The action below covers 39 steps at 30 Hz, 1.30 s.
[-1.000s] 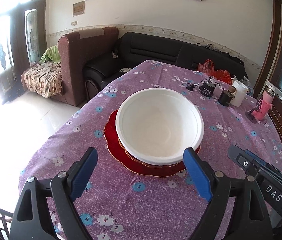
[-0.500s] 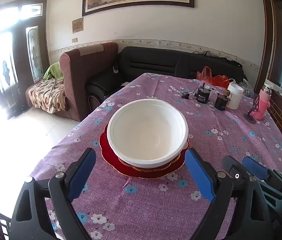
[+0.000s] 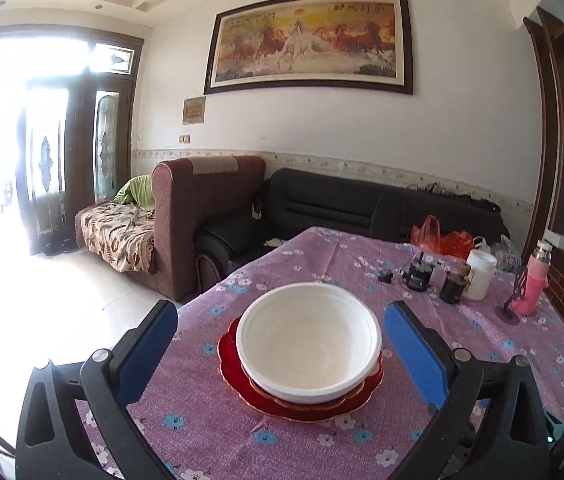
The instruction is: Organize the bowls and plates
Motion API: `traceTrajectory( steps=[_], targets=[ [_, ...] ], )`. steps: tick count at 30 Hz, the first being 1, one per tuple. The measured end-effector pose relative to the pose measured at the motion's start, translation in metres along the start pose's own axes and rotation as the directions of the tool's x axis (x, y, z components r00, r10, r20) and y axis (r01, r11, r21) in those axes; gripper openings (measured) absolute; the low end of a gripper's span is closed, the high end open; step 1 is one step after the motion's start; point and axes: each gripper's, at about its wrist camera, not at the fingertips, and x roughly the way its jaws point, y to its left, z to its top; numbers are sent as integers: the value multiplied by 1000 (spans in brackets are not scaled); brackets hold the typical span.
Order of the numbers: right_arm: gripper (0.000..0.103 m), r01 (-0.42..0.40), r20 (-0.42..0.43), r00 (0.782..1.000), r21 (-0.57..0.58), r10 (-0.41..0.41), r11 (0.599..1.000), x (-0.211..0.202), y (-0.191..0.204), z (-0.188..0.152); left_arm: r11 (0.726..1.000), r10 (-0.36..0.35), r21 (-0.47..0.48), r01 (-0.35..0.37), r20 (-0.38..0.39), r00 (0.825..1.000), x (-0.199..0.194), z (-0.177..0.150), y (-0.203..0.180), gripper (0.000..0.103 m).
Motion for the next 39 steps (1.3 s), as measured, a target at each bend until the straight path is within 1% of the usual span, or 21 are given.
traceTrajectory(
  steps=[2, 4, 6, 9, 11, 16, 19, 23, 26, 32, 39],
  targets=[
    [75, 0, 12, 1000, -5, 0, 1000, 0, 0, -1, 1000, 6, -18, -6, 23, 1000, -2, 2, 3, 103],
    [79, 8, 31, 999, -14, -8, 1000, -1, 2, -1, 999, 26, -20, -25, 22, 999, 0, 3, 3, 103],
    [83, 26, 58, 998, -30, -24, 999, -4, 5, -2, 999, 41, -7, -41, 3, 999, 5, 3, 2, 103],
    [89, 60, 94, 994, -63, -53, 996, -7, 13, -4, 999, 47, -5, -47, -26, 999, 15, -1, 2, 103],
    [91, 69, 105, 993, -74, -61, 995, -8, 16, -5, 999, 53, -2, -53, -47, 997, 20, -5, 2, 103],
    [93, 73, 84, 994, -57, -68, 996, 1, 18, -8, 998, 49, 53, -44, -87, 995, 32, -13, -1, 103],
    [93, 87, 58, 995, -49, -84, 995, 7, 18, -10, 997, 28, 69, -20, -123, 992, 39, -18, -2, 103],
    [93, 108, 36, 994, -38, -107, 993, 12, 20, -12, 997, -16, 65, 29, -194, 981, 49, -23, 3, 103],
    [93, 120, 27, 993, -34, -119, 992, 13, 24, -13, 998, -27, 57, 42, -242, 970, 57, -28, 8, 103],
    [93, 138, -5, 990, -62, -138, 989, 20, 36, -18, 998, -26, 40, 40, -289, 957, 66, -35, 23, 103],
    [93, 135, -32, 990, -94, -139, 986, 30, 45, -20, 998, -51, 26, 63, -335, 941, 77, -38, 28, 103]
  ],
)
